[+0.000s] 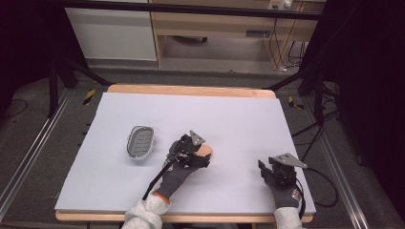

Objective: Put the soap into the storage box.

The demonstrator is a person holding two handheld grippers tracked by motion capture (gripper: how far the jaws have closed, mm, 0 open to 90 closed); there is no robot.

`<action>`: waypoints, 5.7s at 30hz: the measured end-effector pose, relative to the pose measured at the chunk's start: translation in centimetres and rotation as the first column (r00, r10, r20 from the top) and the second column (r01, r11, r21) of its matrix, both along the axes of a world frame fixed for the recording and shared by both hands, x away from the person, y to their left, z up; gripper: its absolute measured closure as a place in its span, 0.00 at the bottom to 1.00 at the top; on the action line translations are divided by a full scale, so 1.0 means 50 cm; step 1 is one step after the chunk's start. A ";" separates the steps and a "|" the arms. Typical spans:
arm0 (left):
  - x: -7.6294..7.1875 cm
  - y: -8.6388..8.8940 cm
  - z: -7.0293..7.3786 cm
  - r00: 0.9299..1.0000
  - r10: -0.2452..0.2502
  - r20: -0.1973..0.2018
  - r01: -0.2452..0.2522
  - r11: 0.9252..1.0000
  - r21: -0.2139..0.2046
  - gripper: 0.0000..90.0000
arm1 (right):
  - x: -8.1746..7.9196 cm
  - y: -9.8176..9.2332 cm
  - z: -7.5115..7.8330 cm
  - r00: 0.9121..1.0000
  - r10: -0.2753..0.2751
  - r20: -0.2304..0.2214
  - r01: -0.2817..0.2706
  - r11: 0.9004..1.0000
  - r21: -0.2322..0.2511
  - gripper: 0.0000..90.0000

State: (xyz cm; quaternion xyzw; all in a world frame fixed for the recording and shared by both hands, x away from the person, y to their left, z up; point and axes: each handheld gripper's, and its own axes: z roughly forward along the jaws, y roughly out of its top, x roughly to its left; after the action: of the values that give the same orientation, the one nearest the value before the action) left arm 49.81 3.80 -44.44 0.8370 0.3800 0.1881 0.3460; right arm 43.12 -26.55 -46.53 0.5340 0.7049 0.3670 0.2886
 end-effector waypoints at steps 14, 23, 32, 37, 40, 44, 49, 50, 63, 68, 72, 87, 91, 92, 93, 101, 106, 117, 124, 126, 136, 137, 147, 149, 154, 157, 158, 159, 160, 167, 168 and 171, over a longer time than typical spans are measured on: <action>0.014 -0.013 -0.020 1.000 0.006 -0.026 -0.005 1.000 0.031 0.24 | 0.000 0.000 0.002 1.000 0.003 -0.002 -0.003 1.000 0.005 0.60; 0.020 -0.022 -0.037 0.999 -0.004 -0.045 0.006 0.999 0.037 0.24 | 0.000 0.000 -0.002 1.000 0.004 -0.009 -0.004 1.000 0.009 0.60; 0.024 -0.023 -0.049 0.998 0.005 -0.064 -0.002 0.999 0.047 0.26 | 0.000 -0.001 -0.001 1.000 0.004 -0.009 -0.004 1.000 0.010 0.60; 0.027 -0.023 -0.053 0.997 0.004 -0.074 0.000 0.999 0.054 0.29 | 0.001 -0.001 -0.002 1.000 0.004 -0.010 -0.004 1.000 0.009 0.60; 0.030 -0.023 -0.057 0.996 0.006 -0.088 -0.002 0.999 0.045 0.29 | 0.001 -0.001 -0.002 1.000 0.005 -0.011 -0.005 1.000 0.009 0.61; 0.031 -0.023 -0.059 0.995 -0.005 -0.099 0.009 0.999 0.040 0.33 | 0.001 0.000 -0.003 1.000 0.009 -0.013 -0.009 1.000 0.007 0.61; 0.032 -0.022 -0.059 0.994 -0.009 -0.105 0.012 0.999 0.035 0.34 | 0.002 0.000 -0.003 1.000 0.009 -0.015 -0.009 1.000 0.010 0.61; 0.033 -0.022 -0.059 0.994 -0.009 -0.106 0.012 0.999 0.034 0.35 | 0.002 0.000 -0.003 1.000 0.008 -0.017 -0.008 1.000 0.011 0.61; 0.034 -0.024 -0.056 0.994 0.004 -0.111 0.001 0.999 0.045 0.35 | 0.002 0.001 -0.002 1.000 0.010 -0.017 -0.010 1.000 0.012 0.61; 0.032 -0.023 -0.051 0.994 0.004 -0.107 0.000 0.999 0.034 0.35 | 0.002 0.000 -0.003 1.000 0.010 -0.016 -0.009 1.000 0.010 0.61; 0.026 -0.019 -0.041 0.995 -0.006 -0.099 0.009 1.000 0.028 0.36 | 0.002 0.001 -0.003 1.000 0.009 -0.018 -0.008 1.000 0.014 0.61; -0.002 -0.001 0.002 0.997 -0.029 -0.067 0.030 0.999 0.011 0.36 | 0.002 0.001 -0.002 1.000 0.010 -0.016 -0.010 1.000 0.013 0.61; -0.010 0.009 0.014 0.998 -0.030 -0.055 0.030 1.000 0.005 0.35 | 0.001 0.002 -0.001 1.000 0.009 -0.015 -0.009 1.000 0.013 0.61; -0.011 0.011 0.017 0.998 -0.027 -0.054 0.028 1.000 0.005 0.35 | 0.001 0.001 -0.002 1.000 0.010 -0.016 -0.010 1.000 0.011 0.61; -0.013 0.015 0.021 0.998 -0.027 -0.052 0.027 1.000 -0.001 0.36 | 0.001 0.002 -0.002 1.000 0.010 -0.017 -0.010 1.000 0.012 0.61; -0.022 0.046 0.044 0.999 -0.016 -0.029 0.016 1.000 -0.014 0.36 | 0.001 0.001 -0.003 1.000 0.012 -0.007 -0.012 1.000 0.011 0.61; -0.026 0.066 0.053 1.000 -0.001 -0.018 0.000 1.000 -0.029 0.36 | 0.001 0.001 -0.002 1.000 0.011 -0.008 -0.010 1.000 0.013 0.61; -0.032 0.127 0.077 0.998 0.055 0.009 -0.054 0.996 -0.066 0.36 | 0.000 0.002 -0.003 1.000 0.012 -0.006 -0.012 1.000 0.006 0.61; -0.033 0.158 0.090 0.997 0.077 0.023 -0.075 0.994 -0.074 0.36 | 0.000 0.003 -0.003 1.000 0.015 -0.003 -0.015 1.000 0.002 0.61; -0.033 0.167 0.094 0.996 0.089 0.029 -0.086 0.993 -0.083 0.36 | -0.001 0.005 -0.002 1.000 0.017 -0.007 -0.017 1.000 0.008 0.61; -0.034 0.207 0.109 0.991 0.124 0.047 -0.119 0.988 -0.099 0.36 | -0.001 0.008 -0.002 1.000 0.018 -0.006 -0.018 1.000 0.006 0.61; -0.034 0.207 0.109 0.991 0.124 0.047 -0.119 0.988 -0.099 0.36 | -0.001 0.008 -0.002 1.000 0.018 -0.006 -0.018 1.000 0.006 0.61; -0.035 0.254 0.119 0.983 0.173 0.060 -0.164 0.978 -0.125 0.36 | 0.001 0.012 -0.003 1.000 0.023 -0.010 -0.023 1.000 0.000 0.61; -0.034 0.259 0.120 0.982 0.179 0.062 -0.170 0.978 -0.123 0.36 | 0.001 0.013 -0.004 1.000 0.024 -0.009 -0.024 1.000 -0.003 0.61; -0.023 0.280 0.122 0.974 0.215 0.065 -0.205 0.969 -0.136 0.36 | 0.000 0.014 -0.003 1.000 0.027 -0.008 -0.027 1.000 -0.001 0.61; -0.019 0.285 0.120 0.972 0.228 0.063 -0.217 0.966 -0.140 0.36 | 0.000 0.014 -0.002 1.000 0.026 -0.010 -0.026 1.000 0.005 0.61; -0.016 0.288 0.119 0.971 0.232 0.063 -0.222 0.965 -0.140 0.36 | 0.000 0.014 -0.002 1.000 0.026 -0.010 -0.026 1.000 0.005 0.61; -0.013 0.293 0.117 0.969 0.238 0.062 -0.228 0.964 -0.138 0.36 | 0.000 0.015 -0.002 1.000 0.027 -0.012 -0.027 1.000 0.004 0.61; -0.011 0.296 0.116 0.968 0.243 0.063 -0.233 0.963 -0.137 0.36 | 0.000 0.015 -0.002 1.000 0.027 -0.012 -0.027 1.000 0.005 0.61; 0.000 0.319 0.105 0.959 0.277 0.055 -0.267 0.953 -0.146 0.36 | 0.001 0.015 -0.005 1.000 0.030 -0.008 -0.030 1.000 -0.008 0.61; 0.001 0.321 0.103 0.958 0.283 0.052 -0.272 0.951 -0.147 0.36 | 0.001 0.016 -0.005 0.999 0.032 -0.007 -0.032 0.999 -0.008 0.61; 0.005 0.330 0.094 0.955 0.294 0.047 -0.285 0.947 -0.146 0.36 | 0.001 0.017 -0.005 0.999 0.032 -0.014 -0.032 0.999 0.001 0.61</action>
State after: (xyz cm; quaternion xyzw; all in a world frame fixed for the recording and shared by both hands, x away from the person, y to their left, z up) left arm 50.07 20.30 -39.75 0.7394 0.4988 0.2385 0.3842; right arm 43.18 -25.72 -46.76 0.5253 0.7153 0.3679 0.2775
